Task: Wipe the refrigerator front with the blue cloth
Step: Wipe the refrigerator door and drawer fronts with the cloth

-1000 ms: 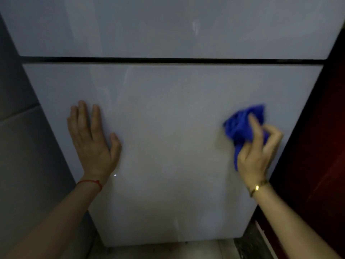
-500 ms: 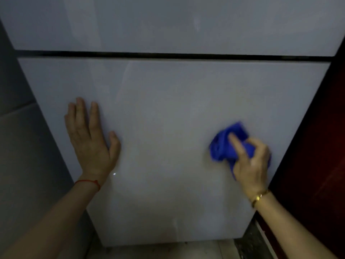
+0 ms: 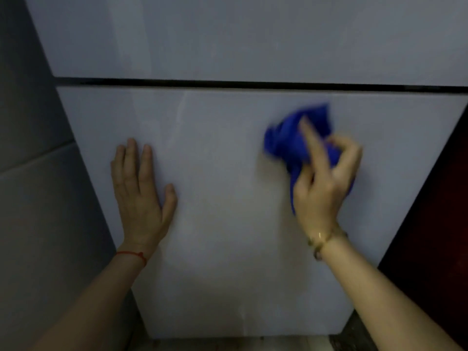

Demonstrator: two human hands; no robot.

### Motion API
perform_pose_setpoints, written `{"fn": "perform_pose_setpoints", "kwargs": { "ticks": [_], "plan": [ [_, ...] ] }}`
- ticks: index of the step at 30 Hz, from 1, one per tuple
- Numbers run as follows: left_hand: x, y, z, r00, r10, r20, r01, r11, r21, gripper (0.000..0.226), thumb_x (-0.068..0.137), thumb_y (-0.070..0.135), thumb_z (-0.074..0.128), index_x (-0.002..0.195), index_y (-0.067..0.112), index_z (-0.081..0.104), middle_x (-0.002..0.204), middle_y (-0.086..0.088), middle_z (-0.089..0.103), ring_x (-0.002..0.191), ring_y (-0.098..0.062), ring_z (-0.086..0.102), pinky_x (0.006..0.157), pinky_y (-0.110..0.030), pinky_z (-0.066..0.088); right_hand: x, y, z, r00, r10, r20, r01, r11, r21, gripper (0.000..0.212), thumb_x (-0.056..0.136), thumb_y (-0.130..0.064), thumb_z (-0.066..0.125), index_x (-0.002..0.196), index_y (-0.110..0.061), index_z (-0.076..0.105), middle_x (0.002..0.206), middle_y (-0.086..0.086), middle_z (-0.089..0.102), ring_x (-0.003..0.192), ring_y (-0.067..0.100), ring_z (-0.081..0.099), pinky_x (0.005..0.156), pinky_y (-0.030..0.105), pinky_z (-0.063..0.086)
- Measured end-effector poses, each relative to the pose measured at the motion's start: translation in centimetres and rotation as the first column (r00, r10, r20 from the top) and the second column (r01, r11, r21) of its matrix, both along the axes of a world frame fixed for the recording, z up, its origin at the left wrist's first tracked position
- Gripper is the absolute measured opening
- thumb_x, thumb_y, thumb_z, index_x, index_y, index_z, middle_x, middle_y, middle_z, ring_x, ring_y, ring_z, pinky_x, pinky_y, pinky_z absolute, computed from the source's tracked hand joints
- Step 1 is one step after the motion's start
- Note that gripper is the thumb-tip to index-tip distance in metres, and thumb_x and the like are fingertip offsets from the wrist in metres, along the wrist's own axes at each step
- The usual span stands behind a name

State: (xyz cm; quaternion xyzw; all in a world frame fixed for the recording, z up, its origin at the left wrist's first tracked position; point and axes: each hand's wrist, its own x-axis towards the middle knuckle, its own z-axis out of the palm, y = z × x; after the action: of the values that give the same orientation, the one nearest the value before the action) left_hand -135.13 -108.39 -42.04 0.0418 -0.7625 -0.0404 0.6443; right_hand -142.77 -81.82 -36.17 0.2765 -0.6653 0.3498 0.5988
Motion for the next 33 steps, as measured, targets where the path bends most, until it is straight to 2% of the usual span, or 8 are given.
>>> {"fn": "perform_pose_setpoints", "kwargs": {
  "ticks": [3, 7, 10, 13, 17, 21, 25, 33],
  "plan": [
    [0.3, -0.8, 0.2, 1.000, -0.020, 0.019, 0.020, 1.000, -0.010, 0.060, 0.098, 0.030, 0.040, 0.147, -0.002, 0.028, 0.155, -0.021, 0.022, 0.152, -0.017, 0.003, 0.127, -0.035, 0.004, -0.1, -3.5, 3.8, 0.981, -0.142, -0.134, 0.133, 0.988, -0.072, 0.048, 0.090, 0.004, 0.050, 0.132, -0.019, 0.056, 0.106, 0.018, 0.054, 0.095, 0.031, 0.052, 0.085, 0.040, 0.046],
    [0.2, -1.5, 0.1, 0.999, -0.030, 0.035, 0.031, 0.999, -0.017, 0.063, 0.095, 0.028, 0.042, 0.149, 0.001, 0.024, 0.156, -0.018, 0.021, 0.152, -0.015, 0.003, 0.127, -0.036, 0.006, 1.4, -6.9, -7.0, 0.939, -0.016, -0.344, 0.200, 0.838, 0.508, 0.041, 0.098, -0.008, 0.046, 0.133, -0.028, 0.046, 0.112, 0.009, 0.046, 0.081, 0.029, 0.055, 0.073, 0.040, 0.045],
    [0.1, -1.7, 0.1, 1.000, -0.018, 0.017, 0.019, 0.999, -0.044, 0.060, 0.096, 0.028, 0.040, 0.147, -0.001, 0.027, 0.154, -0.019, 0.023, 0.152, -0.015, 0.003, 0.127, -0.035, 0.006, 1.3, -4.5, -13.1, 0.951, 0.062, -0.303, 0.189, 0.658, 0.729, 0.036, 0.097, -0.011, 0.043, 0.125, -0.030, 0.054, 0.111, 0.008, 0.049, 0.079, 0.025, 0.046, 0.065, 0.038, 0.043],
    [0.1, -1.6, 0.1, 1.000, -0.008, 0.002, 0.008, 0.999, -0.043, 0.059, 0.098, 0.031, 0.035, 0.145, -0.003, 0.029, 0.153, -0.019, 0.024, 0.153, -0.013, 0.002, 0.127, -0.034, 0.006, 1.2, -1.6, -8.3, 0.996, -0.082, -0.018, 0.081, 0.868, 0.490, 0.026, 0.096, -0.018, 0.056, 0.113, -0.037, 0.058, 0.093, 0.009, 0.059, 0.076, 0.026, 0.051, 0.068, 0.037, 0.045],
    [0.0, -1.4, 0.1, 1.000, -0.009, -0.002, 0.009, 0.999, -0.049, 0.057, 0.098, 0.030, 0.036, 0.145, -0.003, 0.030, 0.153, -0.019, 0.024, 0.152, -0.014, 0.003, 0.127, -0.036, 0.008, 0.0, -3.4, 2.2, 0.981, -0.176, -0.085, 0.167, 0.980, -0.105, 0.047, 0.089, 0.002, 0.051, 0.132, -0.015, 0.056, 0.104, 0.022, 0.054, 0.094, 0.034, 0.052, 0.084, 0.042, 0.045],
    [0.1, -1.3, 0.2, 0.999, -0.034, 0.010, 0.035, 0.999, -0.027, 0.060, 0.098, 0.033, 0.037, 0.146, -0.001, 0.028, 0.154, -0.018, 0.023, 0.153, -0.012, 0.001, 0.127, -0.035, 0.006, 1.7, -7.8, -2.7, 0.934, -0.088, -0.346, 0.206, 0.924, 0.323, 0.045, 0.094, -0.004, 0.056, 0.133, -0.026, 0.052, 0.111, 0.011, 0.047, 0.084, 0.031, 0.055, 0.074, 0.041, 0.046],
    [0.2, -1.5, 0.1, 1.000, -0.020, 0.007, 0.021, 0.999, -0.045, 0.059, 0.095, 0.027, 0.041, 0.145, -0.002, 0.031, 0.153, -0.019, 0.025, 0.153, -0.014, 0.003, 0.127, -0.034, 0.007, 1.4, -4.3, -10.6, 0.929, -0.031, -0.369, 0.263, 0.757, 0.598, 0.045, 0.092, -0.005, 0.052, 0.131, -0.029, 0.055, 0.110, 0.009, 0.048, 0.076, 0.026, 0.047, 0.067, 0.039, 0.039],
    [0.0, -1.4, 0.0, 1.000, 0.005, 0.009, -0.004, 0.999, -0.046, 0.059, 0.096, 0.028, 0.038, 0.146, -0.002, 0.030, 0.154, -0.018, 0.024, 0.153, -0.014, 0.002, 0.127, -0.036, 0.007, -0.4, -2.5, 2.5, 0.973, -0.207, -0.099, 0.197, 0.975, -0.098, 0.048, 0.088, 0.004, 0.050, 0.132, -0.016, 0.057, 0.106, 0.020, 0.053, 0.094, 0.032, 0.051, 0.084, 0.041, 0.045]
  ]
}}
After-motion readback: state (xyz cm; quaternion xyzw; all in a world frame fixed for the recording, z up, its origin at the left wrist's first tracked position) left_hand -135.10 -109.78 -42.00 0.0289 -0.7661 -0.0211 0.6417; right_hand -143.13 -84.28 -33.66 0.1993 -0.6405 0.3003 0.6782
